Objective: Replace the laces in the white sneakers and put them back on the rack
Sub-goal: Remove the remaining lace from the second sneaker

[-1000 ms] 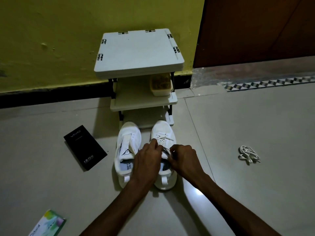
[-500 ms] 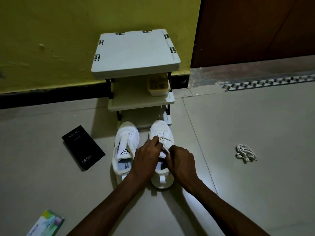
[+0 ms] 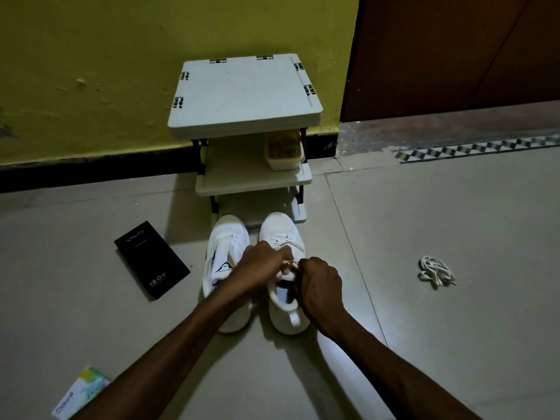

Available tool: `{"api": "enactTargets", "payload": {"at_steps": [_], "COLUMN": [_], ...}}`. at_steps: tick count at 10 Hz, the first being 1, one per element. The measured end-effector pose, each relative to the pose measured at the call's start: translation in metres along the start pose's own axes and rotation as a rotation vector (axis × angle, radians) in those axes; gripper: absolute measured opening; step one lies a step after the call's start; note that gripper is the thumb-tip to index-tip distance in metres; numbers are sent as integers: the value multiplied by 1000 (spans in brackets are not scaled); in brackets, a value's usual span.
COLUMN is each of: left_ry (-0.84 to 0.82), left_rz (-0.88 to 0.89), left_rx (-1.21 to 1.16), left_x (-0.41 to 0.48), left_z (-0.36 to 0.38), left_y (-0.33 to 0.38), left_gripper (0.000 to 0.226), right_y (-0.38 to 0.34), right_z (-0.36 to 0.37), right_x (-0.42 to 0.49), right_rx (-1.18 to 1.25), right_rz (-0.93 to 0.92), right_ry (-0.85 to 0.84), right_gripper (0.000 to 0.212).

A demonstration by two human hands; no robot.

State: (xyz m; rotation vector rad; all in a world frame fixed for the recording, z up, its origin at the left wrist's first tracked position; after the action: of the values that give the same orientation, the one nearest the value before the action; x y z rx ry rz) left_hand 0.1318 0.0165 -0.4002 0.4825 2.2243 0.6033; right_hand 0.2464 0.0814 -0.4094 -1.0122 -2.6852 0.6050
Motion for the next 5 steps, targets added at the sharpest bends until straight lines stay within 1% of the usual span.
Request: {"api": "enactTargets", "payload": {"at_steps": [1,2,3,4,5], "left_ry": [-293,-310,-443,-648,-583], "left_rz": [-115,-247,-382,-497,-381], "left_rx": [-650,-816,-957,-1175,-816], "left_x": [-17,-16,-14,-23,-21], "left_z": [2,2,2,7,3], "left_y": [2,-9,-3,15,21], "left_gripper": [32,28,22,22,27], "right_y": [-8,-8,-7,-8,-4], "right_z": [1,1,2,6,7], "right_x": [-2,0,5,7,8], "right_rx": [-10,-13,-29,-27,-19], "right_rz": [-26,-24,-6,1,13], "right_ry": [-3,-17,-23,-24,-28], "right_gripper": [14,17,14,14,13]}}
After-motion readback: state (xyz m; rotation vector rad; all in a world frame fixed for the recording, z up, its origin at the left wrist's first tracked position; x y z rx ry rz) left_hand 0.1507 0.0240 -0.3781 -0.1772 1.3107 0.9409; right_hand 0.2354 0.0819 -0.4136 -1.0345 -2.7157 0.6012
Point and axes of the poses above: each hand's wrist, its own x-axis towards the middle knuckle, its own z-axis out of the palm, y = z × x, the point moved 9 cm from there along x, towards the middle knuckle, and after that the axes turned 11 degrees about -z, right-handed, at the moved point
